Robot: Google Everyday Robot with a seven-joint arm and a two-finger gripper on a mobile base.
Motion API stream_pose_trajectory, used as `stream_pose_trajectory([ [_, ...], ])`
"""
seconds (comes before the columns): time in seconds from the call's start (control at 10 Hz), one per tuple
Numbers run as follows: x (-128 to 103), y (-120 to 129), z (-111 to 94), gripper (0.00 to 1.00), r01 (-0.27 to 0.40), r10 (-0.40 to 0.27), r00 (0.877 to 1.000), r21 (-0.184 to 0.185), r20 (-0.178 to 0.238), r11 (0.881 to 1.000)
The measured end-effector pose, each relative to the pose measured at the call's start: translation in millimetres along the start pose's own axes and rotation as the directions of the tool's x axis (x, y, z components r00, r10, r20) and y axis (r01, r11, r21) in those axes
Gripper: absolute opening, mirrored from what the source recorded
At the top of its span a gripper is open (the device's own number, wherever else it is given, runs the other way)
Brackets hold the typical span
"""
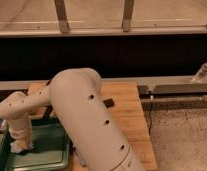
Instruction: Wipe tray with towel
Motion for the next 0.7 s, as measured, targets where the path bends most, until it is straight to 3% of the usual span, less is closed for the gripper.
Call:
stream_pose_trajectory([
  [0.3, 47.2, 8.7, 3.0, 0.0, -0.108, 0.108, 0.994, -0.001, 0.02, 0.994],
  [0.6, 107.0, 12.4, -1.3, 0.0, -0.24, 0.24, 0.97, 0.011, 0.026, 0.971],
  [0.7, 115.5, 11.1, -3.5, 0.0, -0.255, 0.254, 0.967, 0.016, 0.025, 0.967],
])
